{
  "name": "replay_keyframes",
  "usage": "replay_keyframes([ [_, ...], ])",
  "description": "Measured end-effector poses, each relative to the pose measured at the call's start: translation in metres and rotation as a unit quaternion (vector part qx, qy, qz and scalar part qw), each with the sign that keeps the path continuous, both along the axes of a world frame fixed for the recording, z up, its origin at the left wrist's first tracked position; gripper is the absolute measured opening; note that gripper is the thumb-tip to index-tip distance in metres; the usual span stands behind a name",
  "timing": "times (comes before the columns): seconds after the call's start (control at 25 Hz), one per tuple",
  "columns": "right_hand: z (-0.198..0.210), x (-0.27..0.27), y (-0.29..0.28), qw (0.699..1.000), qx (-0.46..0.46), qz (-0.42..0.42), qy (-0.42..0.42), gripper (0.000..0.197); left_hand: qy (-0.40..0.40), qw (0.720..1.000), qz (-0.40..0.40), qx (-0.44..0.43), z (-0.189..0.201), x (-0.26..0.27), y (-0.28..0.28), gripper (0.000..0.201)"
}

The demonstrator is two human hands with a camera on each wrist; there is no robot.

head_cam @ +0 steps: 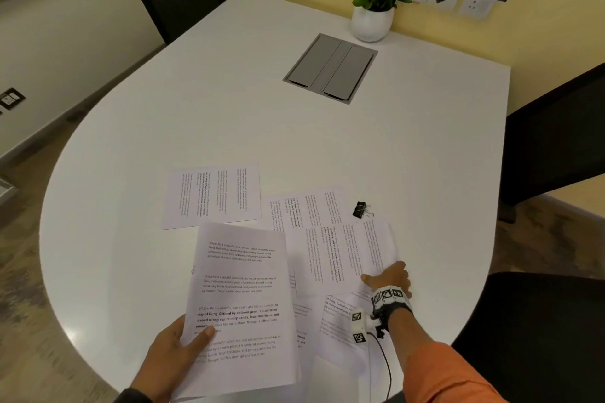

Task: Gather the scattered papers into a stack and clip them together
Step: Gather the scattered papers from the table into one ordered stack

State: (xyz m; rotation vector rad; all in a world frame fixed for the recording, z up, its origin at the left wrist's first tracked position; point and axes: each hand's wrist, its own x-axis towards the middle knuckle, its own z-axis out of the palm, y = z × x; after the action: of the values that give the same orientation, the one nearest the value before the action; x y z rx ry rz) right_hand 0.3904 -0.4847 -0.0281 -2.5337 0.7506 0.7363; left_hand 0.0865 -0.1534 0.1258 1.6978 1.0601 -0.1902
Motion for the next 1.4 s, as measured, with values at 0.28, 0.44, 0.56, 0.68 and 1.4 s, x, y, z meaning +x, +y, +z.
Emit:
replay_keyframes([
  [0.28, 0.003, -0.021, -0.008, 0.986, 0.029, 0.047, -0.16, 0.065, -0.012, 1.0, 0.013, -0.002, 0.007, -0.009, -0.001, 0.012],
  [0.44, 0.008, -0.021, -0.021, 0.978, 0.04, 0.103, -0.174, 0.062, -0.012, 1.0, 0.006, 0.001, 0.006, -0.017, 0.001, 0.014],
  [0.56, 0.011, -0.019, -0.027, 0.972, 0.053, 0.111, -0.202, 0.052, -0.012, 1.0, 0.002, 0.001, 0.005, -0.022, 0.002, 0.016],
  [0.68, 0.015, -0.017, -0.029, 0.964, 0.056, 0.099, -0.239, 0.036, -0.018, 1.0, 0.0, -0.009, 0.004, -0.027, 0.002, 0.018],
  [1.4, 0.15, -0.038, -0.06, 0.862, 0.257, 0.006, -0.438, 0.009, -0.091, 0.99, 0.048, -0.093, 0.008, -0.043, 0.022, 0.025],
])
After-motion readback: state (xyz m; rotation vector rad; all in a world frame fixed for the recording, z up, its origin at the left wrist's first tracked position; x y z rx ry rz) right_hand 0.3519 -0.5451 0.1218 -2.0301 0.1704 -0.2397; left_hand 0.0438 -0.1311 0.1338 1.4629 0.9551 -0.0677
